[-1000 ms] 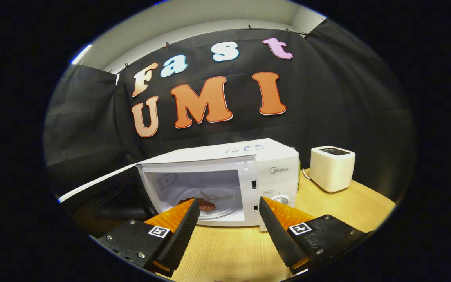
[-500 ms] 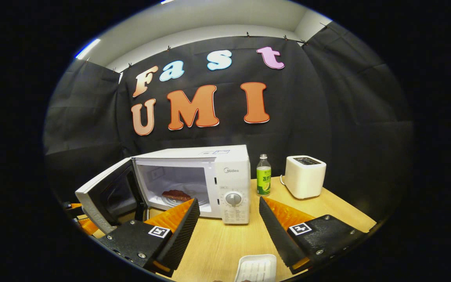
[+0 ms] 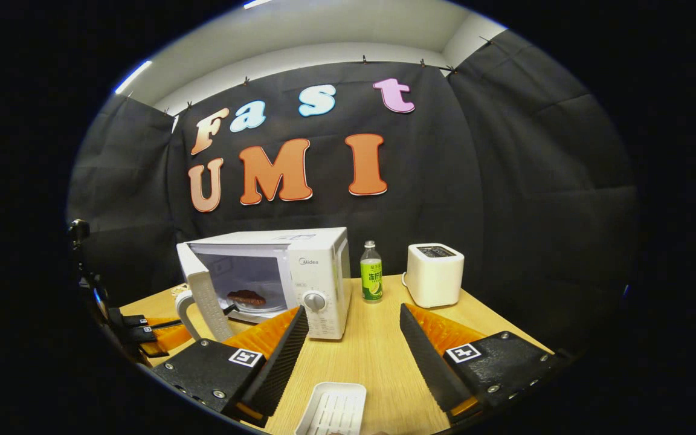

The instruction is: Open the microwave oven with the left hand, put the food in, and close the microwave oven.

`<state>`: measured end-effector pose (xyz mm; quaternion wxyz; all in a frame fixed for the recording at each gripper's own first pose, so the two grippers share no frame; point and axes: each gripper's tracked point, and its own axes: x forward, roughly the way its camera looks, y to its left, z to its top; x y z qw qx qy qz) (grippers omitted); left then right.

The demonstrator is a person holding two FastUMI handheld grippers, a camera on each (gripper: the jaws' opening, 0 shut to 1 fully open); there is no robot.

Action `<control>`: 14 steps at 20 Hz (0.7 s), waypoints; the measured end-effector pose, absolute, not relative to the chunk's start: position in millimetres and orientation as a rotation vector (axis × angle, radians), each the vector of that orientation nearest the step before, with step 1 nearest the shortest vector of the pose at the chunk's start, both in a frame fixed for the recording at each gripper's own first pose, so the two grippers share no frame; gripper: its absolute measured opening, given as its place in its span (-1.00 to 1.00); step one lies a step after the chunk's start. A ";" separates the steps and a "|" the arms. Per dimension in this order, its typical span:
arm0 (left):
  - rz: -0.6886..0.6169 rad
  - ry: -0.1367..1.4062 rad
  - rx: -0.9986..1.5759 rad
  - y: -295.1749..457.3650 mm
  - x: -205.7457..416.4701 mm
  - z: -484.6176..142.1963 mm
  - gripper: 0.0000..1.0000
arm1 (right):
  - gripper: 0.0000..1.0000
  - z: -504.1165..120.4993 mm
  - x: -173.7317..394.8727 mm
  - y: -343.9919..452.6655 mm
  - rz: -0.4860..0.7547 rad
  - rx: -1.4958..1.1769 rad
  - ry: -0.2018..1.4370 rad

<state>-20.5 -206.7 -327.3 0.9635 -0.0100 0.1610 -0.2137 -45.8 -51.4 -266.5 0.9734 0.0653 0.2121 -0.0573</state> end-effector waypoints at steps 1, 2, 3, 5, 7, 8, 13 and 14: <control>-0.412 0.323 -0.027 -206.0 -12.5 -329.5 -0.72 | 0.89 -267.0 -47.7 -56.5 -0.122 0.130 0.428; -0.413 0.347 -0.049 -214.1 -3.9 -333.2 -0.77 | 0.89 -266.3 -48.4 -60.2 -0.124 0.129 0.425; -0.419 0.368 -0.079 -222.4 3.3 -336.5 -0.89 | 0.89 -265.5 -47.4 -63.4 -0.129 0.130 0.422; -0.423 0.381 -0.114 -230.3 20.2 -339.5 -0.87 | 0.89 -264.3 -47.5 -68.8 -0.131 0.132 0.418; -0.425 0.392 -0.128 -238.4 32.6 -343.5 -0.87 | 0.89 -264.6 -50.9 -74.3 -0.133 0.132 0.415; -0.422 0.396 -0.128 -242.0 38.6 -346.3 -0.87 | 0.89 -264.0 -51.1 -78.2 -0.138 0.132 0.412; -0.383 0.387 -0.066 -256.6 71.0 -358.0 -0.87 | 0.89 -262.9 -53.8 -91.5 -0.150 0.145 0.399; -0.375 0.384 -0.057 -259.0 75.7 -358.4 -0.86 | 0.89 -263.2 -54.0 -92.6 -0.150 0.147 0.400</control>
